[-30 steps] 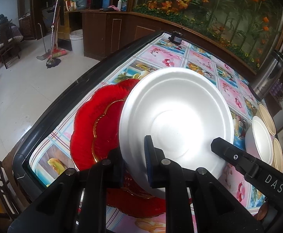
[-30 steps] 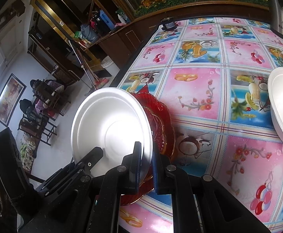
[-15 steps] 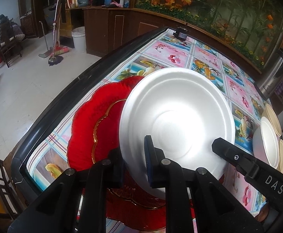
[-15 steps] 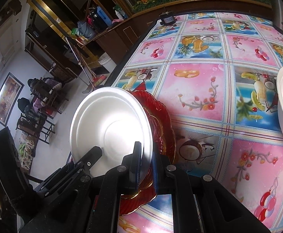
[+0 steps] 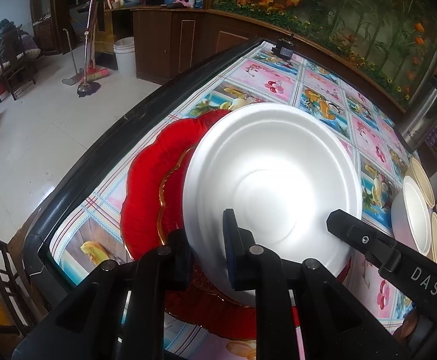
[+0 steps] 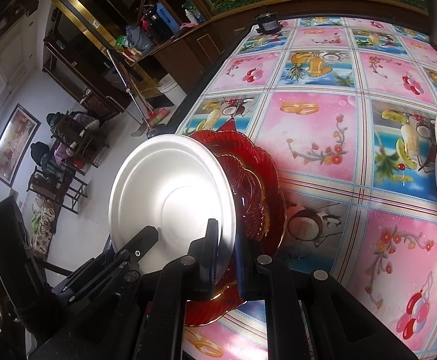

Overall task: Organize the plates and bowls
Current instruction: 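Carry the white foam plate with the left tool toward the red plates, then lower the white foam plate onto the red plates, open left tool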

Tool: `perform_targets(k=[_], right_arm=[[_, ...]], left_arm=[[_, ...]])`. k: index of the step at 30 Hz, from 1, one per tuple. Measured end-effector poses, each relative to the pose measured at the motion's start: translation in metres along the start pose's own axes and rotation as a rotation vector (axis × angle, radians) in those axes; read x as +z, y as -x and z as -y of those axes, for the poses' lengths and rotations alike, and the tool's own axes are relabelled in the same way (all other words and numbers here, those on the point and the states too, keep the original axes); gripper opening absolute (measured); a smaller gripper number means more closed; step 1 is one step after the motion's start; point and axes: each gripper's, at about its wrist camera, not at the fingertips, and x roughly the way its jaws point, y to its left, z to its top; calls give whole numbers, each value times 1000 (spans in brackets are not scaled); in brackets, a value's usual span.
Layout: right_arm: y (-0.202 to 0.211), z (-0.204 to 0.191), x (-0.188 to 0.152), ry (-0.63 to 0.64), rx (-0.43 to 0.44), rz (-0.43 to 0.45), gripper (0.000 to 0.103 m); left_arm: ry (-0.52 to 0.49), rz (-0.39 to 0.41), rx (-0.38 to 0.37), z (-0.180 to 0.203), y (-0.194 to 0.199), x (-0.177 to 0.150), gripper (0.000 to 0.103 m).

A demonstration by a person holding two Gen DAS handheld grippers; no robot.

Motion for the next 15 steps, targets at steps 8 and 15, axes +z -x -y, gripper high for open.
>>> perform_targets(k=[8, 15], right_arm=[[-3, 1, -2, -3, 1, -19, 9], [-8, 1, -3, -7, -2, -36, 9]], left_arm=[[2, -13, 5, -1, -3, -1, 15], [5, -27, 9, -4, -7, -3, 15]])
